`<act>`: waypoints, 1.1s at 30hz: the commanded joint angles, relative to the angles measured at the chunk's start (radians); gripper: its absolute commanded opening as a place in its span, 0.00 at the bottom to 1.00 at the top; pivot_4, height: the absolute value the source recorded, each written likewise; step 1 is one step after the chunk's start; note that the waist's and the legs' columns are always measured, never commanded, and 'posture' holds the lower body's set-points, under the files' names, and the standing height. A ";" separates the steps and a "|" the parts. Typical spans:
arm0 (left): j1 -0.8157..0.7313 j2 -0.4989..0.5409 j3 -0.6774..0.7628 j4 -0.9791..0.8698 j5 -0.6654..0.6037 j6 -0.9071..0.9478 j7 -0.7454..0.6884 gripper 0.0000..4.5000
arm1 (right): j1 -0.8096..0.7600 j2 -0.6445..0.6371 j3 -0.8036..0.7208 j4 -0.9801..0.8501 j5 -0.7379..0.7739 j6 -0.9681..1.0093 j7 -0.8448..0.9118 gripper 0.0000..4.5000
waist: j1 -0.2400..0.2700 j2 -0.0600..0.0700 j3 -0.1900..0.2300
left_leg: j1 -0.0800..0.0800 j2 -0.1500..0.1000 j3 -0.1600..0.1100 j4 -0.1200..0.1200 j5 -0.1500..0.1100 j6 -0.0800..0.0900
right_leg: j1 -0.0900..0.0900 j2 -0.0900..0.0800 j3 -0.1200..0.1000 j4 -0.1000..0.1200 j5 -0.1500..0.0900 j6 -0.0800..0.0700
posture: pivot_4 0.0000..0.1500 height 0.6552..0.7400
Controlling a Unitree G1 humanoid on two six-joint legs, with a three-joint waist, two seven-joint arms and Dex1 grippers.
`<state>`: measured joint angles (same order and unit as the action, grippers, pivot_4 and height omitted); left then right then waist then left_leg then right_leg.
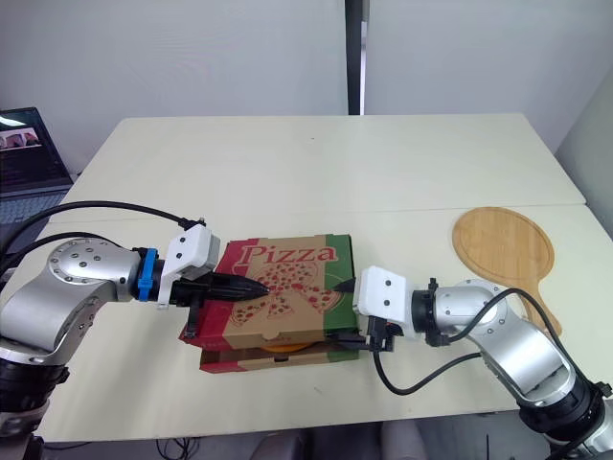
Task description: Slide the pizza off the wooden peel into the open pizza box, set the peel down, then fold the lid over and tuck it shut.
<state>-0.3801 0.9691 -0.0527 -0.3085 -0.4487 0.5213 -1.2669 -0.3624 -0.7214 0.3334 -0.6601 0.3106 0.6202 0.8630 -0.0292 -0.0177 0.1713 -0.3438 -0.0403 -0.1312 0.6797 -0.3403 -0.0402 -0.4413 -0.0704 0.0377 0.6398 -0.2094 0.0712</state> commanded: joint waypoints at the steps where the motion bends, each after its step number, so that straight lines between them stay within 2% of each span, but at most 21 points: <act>1: -0.001 0.023 -0.004 -0.050 0.004 -0.004 -0.013 0.00 | -0.005 0.011 0.007 -0.015 -0.029 -0.011 -0.021 0.82 | 0.000 0.000 0.000 | 0.000 0.000 0.000 0.000 0.000 0.000 | 0.000 0.000 0.000 0.000 0.000 0.000 | 1.00 1.00; 15: 0.053 0.055 -0.050 -0.031 0.099 -0.088 -0.028 0.00 | 0.069 0.018 0.042 -0.055 -0.057 -0.003 -0.043 0.82 | 0.000 0.000 0.000 | 0.001 0.000 0.001 0.000 0.000 0.000 | 0.000 0.000 0.000 0.001 0.000 0.000 | 1.00 1.00; 26: 0.059 0.036 -0.050 0.003 0.115 -0.127 -0.013 0.00 | 0.119 -0.021 -0.197 -0.106 0.175 0.086 0.004 0.82 | 0.000 0.000 0.000 | 0.002 0.000 0.001 0.000 0.000 0.000 | 0.001 0.000 0.000 0.001 0.000 0.000 | 1.00 1.00; 30: 0.047 0.025 -0.048 0.019 0.113 -0.136 -0.008 0.00 | 0.058 0.037 -0.145 -0.073 0.169 0.109 -0.045 0.82 | -0.003 0.000 0.000 | 0.003 0.000 0.001 0.000 0.000 0.000 | 0.001 0.000 0.001 0.002 0.000 -0.001 | 1.00 1.00; 33: 0.042 0.021 -0.043 0.029 0.112 -0.140 -0.006 0.00 | 0.020 0.079 -0.060 -0.021 0.105 0.094 -0.078 0.69 | -0.003 0.000 0.000 | 0.004 0.001 0.001 -0.001 0.000 0.000 | 0.001 0.001 0.001 0.002 -0.001 -0.001 | 1.00 1.00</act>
<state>-0.3341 0.9896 -0.0996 -0.2884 -0.3493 0.3836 -1.2763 -0.3282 -0.6533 0.2434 -0.6910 0.4454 0.7294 0.8040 -0.0320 -0.0177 0.1713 -0.3401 -0.0396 -0.1302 0.6791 -0.3404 -0.0400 -0.4399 -0.0698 0.0384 0.6420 -0.2101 0.0704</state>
